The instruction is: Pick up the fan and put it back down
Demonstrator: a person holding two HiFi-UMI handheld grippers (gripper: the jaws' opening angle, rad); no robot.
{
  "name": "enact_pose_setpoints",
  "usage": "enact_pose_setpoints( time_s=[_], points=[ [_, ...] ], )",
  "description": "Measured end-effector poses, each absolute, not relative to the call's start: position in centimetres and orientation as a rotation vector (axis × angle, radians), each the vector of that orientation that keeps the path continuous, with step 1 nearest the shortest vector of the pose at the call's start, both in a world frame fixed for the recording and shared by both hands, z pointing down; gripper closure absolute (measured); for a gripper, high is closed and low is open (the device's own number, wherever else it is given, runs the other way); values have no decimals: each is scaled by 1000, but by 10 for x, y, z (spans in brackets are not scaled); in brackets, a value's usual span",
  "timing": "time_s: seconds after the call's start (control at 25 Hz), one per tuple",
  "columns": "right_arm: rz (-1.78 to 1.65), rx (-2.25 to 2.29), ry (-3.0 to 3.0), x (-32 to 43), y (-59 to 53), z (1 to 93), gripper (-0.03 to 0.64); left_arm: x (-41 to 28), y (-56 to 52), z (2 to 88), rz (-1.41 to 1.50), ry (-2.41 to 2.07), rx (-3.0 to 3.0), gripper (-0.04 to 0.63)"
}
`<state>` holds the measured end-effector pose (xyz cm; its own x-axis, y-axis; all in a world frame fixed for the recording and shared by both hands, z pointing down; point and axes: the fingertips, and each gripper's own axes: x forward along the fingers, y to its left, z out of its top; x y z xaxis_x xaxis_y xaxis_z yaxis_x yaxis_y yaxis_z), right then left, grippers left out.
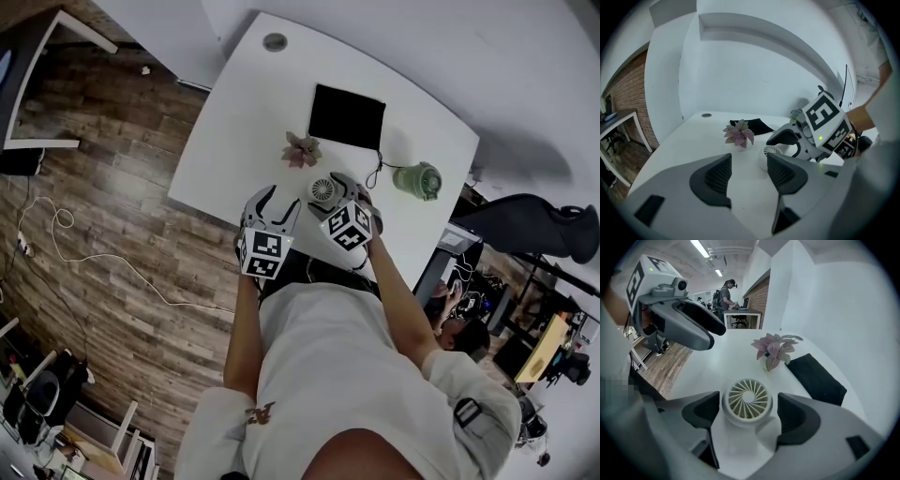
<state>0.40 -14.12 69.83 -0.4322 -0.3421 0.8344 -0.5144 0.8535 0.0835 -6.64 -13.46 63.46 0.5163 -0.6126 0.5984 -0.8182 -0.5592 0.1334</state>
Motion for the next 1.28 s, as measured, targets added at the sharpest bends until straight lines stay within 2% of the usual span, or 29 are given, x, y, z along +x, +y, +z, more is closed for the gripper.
enact_pose_setpoints(
  time_s=[0.28, 0.48, 1.04, 1.28],
  points=[
    [172, 749, -2115, 13, -141, 666, 220, -67, -133, 618, 684, -1203, 2394, 360],
    [131, 897, -2179, 27, -140, 618, 269, -65, -133, 595, 668, -1213, 2451, 360],
    [16, 1267, -2394, 68, -115, 480, 300, -50, -120, 510, 601, -1275, 2647, 360],
    [-56, 1285, -2446, 78, -99, 450, 314, -39, -102, 474, 563, -1349, 2687, 362]
  ],
)
